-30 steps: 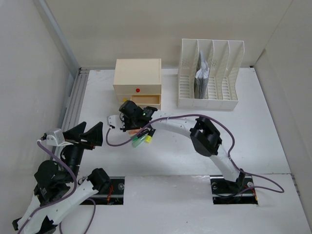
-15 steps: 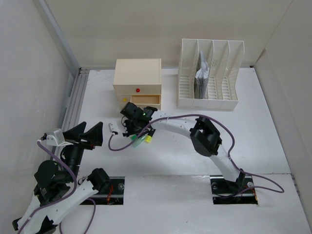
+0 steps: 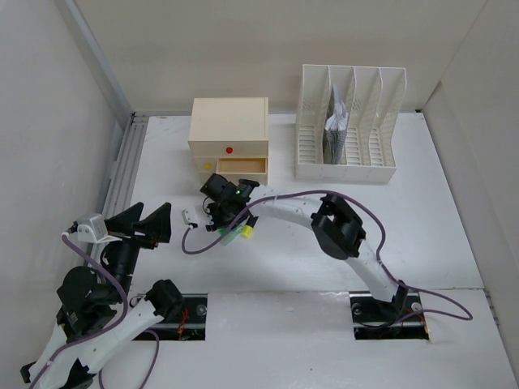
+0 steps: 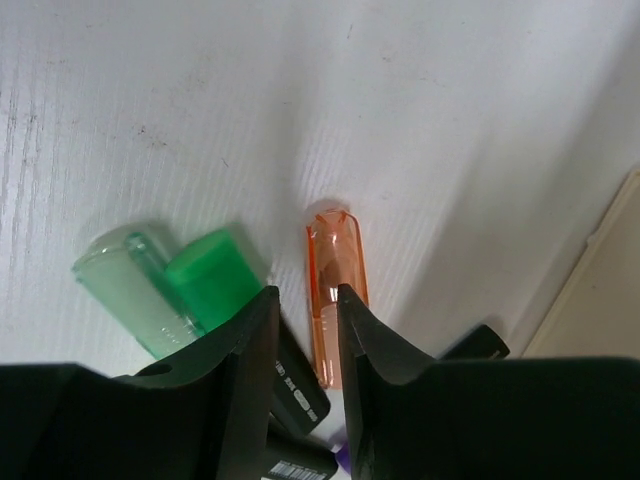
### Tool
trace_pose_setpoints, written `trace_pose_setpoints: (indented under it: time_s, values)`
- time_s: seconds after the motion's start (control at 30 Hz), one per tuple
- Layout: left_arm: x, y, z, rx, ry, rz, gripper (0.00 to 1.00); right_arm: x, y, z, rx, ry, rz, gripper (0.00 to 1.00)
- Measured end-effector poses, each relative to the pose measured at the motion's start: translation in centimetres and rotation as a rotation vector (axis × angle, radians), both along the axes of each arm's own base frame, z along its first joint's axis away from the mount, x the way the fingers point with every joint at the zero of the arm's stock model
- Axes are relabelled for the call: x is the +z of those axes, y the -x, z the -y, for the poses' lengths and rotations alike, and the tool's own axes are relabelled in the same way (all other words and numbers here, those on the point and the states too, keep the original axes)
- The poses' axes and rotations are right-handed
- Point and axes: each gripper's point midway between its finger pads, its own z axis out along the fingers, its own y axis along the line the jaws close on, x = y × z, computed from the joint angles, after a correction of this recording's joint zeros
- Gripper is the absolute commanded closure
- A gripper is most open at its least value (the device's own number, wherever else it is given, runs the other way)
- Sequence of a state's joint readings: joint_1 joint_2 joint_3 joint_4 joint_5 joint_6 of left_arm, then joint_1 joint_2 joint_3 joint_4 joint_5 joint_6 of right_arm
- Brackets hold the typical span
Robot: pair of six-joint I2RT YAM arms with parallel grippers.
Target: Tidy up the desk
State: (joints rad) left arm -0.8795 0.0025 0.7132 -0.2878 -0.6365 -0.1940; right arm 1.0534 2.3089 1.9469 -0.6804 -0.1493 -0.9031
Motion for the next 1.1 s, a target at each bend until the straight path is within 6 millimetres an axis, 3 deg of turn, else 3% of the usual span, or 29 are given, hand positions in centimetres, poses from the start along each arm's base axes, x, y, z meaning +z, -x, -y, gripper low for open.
trace_pose_setpoints:
  time_s: [0.47, 1.1]
  values:
    - [0.0, 0.0, 0.0, 0.0, -0.001, 0.0, 0.18, -0.7, -0.4, 0.2, -0.006, 0.009, -0.001, 0.57]
    - [0.0, 0.0, 0.0, 0.0, -0.002, 0.0, 0.18, -1.5, -1.5, 0.7, 0.025, 0.024, -0.056, 0.57]
